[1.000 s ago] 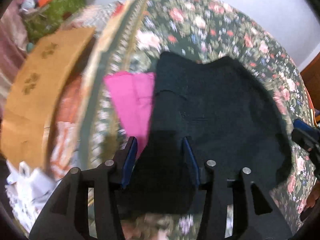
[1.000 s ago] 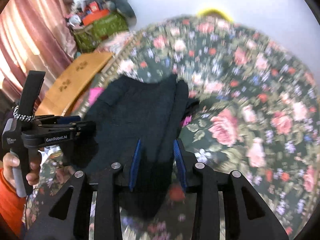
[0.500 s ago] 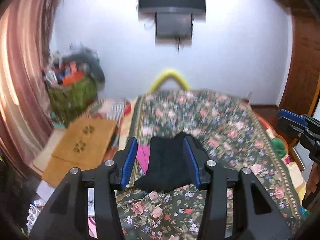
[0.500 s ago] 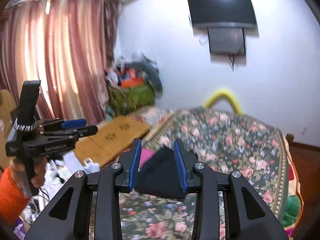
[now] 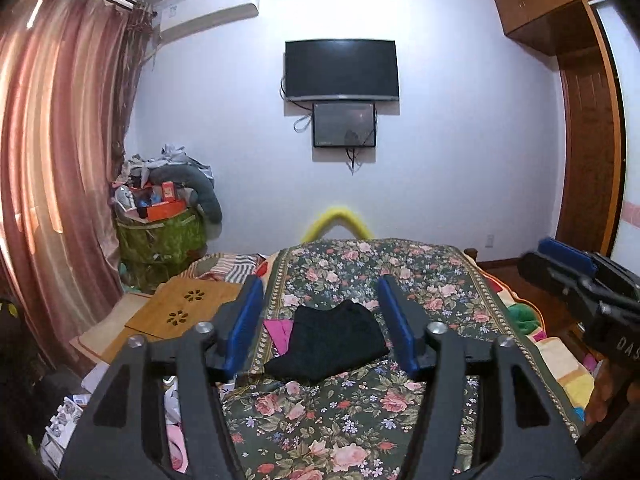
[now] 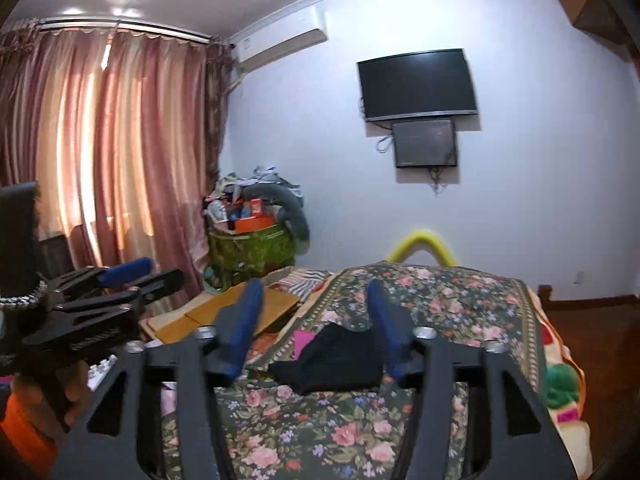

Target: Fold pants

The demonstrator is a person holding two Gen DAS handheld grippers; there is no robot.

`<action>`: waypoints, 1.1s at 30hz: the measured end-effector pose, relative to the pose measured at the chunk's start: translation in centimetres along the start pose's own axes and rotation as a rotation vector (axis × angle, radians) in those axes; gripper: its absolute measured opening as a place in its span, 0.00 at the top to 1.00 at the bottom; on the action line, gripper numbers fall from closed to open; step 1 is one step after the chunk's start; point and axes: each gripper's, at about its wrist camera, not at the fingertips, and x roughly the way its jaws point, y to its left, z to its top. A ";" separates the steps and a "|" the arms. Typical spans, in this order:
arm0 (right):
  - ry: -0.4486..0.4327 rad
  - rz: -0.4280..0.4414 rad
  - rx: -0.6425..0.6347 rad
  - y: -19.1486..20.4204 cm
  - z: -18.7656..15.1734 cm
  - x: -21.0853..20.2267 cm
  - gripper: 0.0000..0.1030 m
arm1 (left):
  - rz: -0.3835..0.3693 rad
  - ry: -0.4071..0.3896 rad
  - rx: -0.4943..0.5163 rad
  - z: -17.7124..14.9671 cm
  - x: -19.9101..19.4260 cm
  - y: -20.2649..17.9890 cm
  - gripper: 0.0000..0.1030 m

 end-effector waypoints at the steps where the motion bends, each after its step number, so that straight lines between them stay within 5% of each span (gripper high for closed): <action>1: 0.005 -0.007 -0.006 0.0 0.0 0.0 0.40 | 0.000 -0.005 -0.003 0.0 -0.3 0.1 0.34; 10: 0.002 -0.070 -0.020 0.7 0.0 -1.5 0.03 | -0.002 -0.023 -0.025 -0.4 -2.6 0.4 0.03; 33: 0.018 -0.073 0.018 0.2 -1.0 -2.4 0.01 | -0.009 -0.024 -0.009 -0.9 -2.6 0.1 0.00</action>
